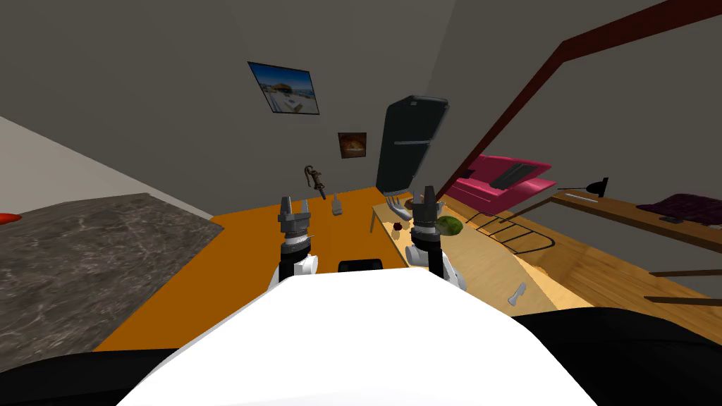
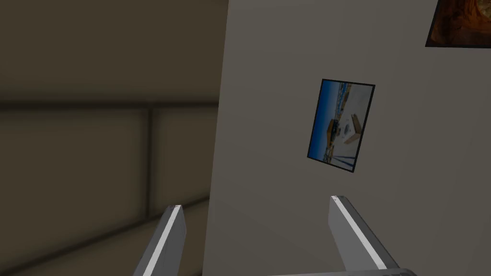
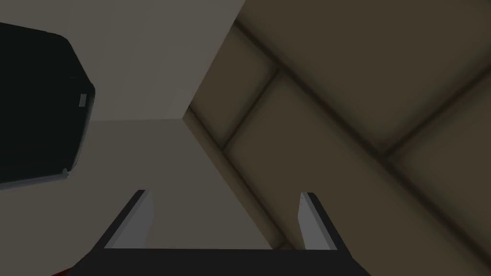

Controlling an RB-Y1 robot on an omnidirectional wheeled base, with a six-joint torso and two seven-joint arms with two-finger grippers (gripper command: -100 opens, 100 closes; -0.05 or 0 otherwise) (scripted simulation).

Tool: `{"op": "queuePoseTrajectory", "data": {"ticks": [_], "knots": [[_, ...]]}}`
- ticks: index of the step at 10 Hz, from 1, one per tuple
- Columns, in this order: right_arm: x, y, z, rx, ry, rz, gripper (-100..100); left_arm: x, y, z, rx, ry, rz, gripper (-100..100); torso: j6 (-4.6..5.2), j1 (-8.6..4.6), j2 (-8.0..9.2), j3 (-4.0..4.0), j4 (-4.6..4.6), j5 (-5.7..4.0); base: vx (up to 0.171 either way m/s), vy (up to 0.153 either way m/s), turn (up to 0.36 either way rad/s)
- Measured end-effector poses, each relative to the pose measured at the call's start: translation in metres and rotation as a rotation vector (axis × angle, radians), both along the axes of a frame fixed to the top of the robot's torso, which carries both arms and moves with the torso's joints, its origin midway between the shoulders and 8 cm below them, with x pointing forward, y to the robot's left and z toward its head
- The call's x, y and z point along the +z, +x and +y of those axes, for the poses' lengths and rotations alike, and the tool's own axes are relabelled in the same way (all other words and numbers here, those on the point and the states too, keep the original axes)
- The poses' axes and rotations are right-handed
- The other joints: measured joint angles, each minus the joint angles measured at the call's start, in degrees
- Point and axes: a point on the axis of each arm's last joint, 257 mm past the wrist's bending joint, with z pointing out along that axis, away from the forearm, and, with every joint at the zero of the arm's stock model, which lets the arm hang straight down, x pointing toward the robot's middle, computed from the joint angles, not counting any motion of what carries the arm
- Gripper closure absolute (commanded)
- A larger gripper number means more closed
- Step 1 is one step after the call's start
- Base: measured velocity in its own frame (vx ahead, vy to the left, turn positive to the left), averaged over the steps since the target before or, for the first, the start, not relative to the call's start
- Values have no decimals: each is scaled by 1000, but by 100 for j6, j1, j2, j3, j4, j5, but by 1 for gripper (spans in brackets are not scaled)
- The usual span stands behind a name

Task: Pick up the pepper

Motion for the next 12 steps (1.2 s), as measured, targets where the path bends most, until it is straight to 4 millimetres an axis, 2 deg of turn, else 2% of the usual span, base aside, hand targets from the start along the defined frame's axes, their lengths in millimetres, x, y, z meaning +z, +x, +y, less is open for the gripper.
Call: {"op": "queuePoseTrajectory", "data": {"ticks": [3,6,8,10,12], "knots": [[-28,26,-15,17,40,99,-100,0,0,0,0,0,0,0,0,-5,12,7,3,-1,-40,-7,33],[-69,54,-37,25,96,224,-100,0,0,0,0,0,0,0,0,-6,18,10,4,-2,-47,-6,25],[-83,65,-49,26,123,277,-100,0,0,0,0,0,0,0,0,-4,15,9,3,-1,-46,-4,26],[-105,79,-62,26,161,344,-100,0,0,0,0,0,0,0,1,-5,14,8,3,-1,-43,-7,16],[-129,92,-86,22,205,414,-100,0,0,0,0,0,0,0,1,-9,22,13,5,-2,-60,-12,21]]}}
